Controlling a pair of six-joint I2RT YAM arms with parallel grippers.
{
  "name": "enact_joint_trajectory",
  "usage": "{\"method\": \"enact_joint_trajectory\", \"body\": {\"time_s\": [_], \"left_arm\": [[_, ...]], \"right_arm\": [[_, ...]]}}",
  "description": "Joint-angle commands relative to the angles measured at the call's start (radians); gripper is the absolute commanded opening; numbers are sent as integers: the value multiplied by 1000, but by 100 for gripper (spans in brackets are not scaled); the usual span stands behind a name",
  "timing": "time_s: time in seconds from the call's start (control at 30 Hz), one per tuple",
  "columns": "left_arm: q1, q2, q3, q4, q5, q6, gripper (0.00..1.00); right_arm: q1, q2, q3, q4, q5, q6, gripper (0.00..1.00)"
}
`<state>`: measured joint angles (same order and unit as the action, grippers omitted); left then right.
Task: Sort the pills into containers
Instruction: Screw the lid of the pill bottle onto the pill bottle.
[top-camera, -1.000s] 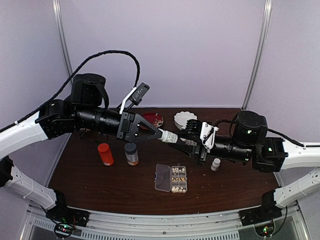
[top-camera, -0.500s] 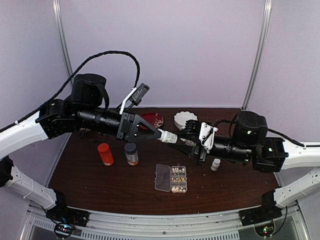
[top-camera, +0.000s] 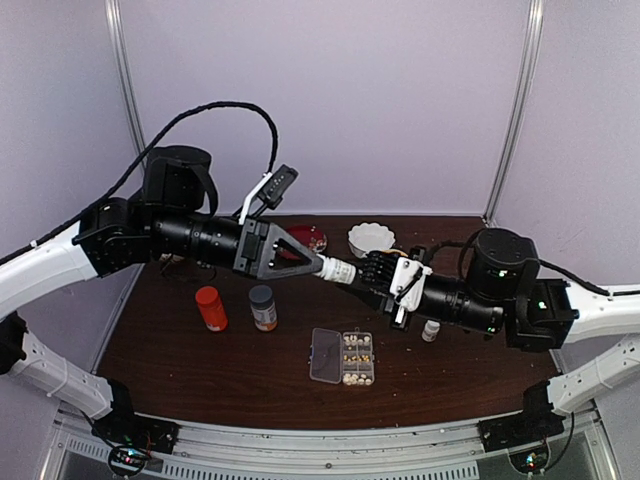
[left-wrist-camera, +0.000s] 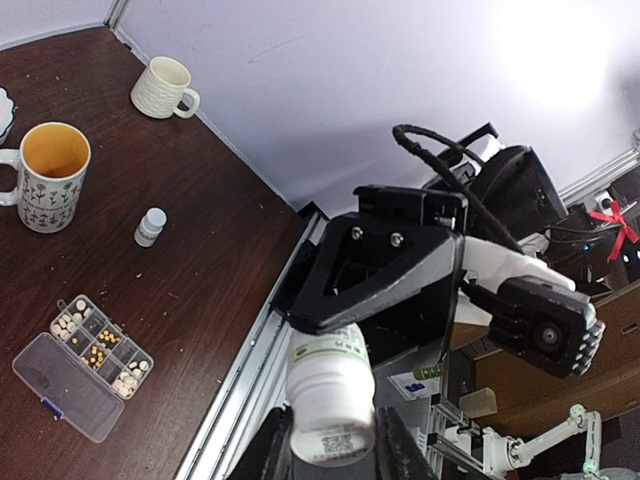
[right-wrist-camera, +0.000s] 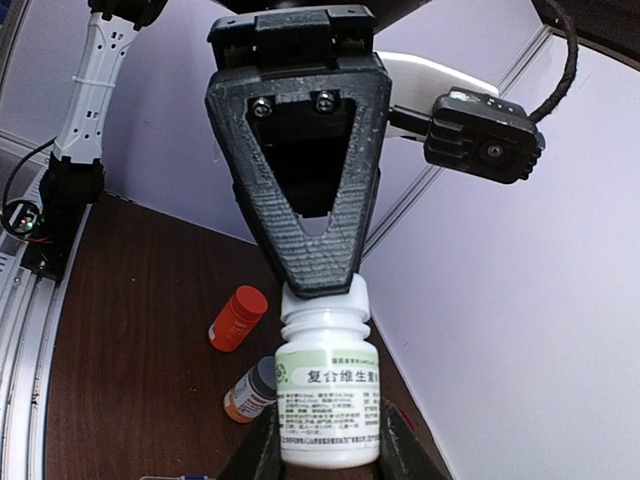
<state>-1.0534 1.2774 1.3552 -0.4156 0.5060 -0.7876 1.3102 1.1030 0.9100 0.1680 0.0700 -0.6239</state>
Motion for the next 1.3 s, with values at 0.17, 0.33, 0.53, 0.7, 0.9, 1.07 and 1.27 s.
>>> {"method": "enact_joint_trajectory", "body": {"time_s": [0.17, 0.33, 0.53, 0.7, 0.9, 1.07, 1.27], "left_arm": [[-65, 21, -8, 21, -78, 386, 0], [-98, 49, 10, 15, -116, 757, 0], [-112, 42, -24, 44, -156, 1291, 0], [-133, 49, -34, 59, -295, 1645, 0], [-148, 1, -136, 98, -272, 2148, 0], [-161, -9, -192, 218, -371, 2350, 0], [-186, -5, -284, 367, -527, 2644, 0]], "right_arm": [[-65, 2, 152, -103, -402, 314, 0], [-97, -19, 167, -127, -550, 444, 0], [-123, -41, 161, -153, -624, 536, 0], [-142, -51, 114, -85, -678, 623, 0], [-142, -42, 77, -34, -707, 679, 0], [-143, -35, 75, -59, -697, 679, 0], [-149, -24, 73, -66, -702, 711, 0]]}}
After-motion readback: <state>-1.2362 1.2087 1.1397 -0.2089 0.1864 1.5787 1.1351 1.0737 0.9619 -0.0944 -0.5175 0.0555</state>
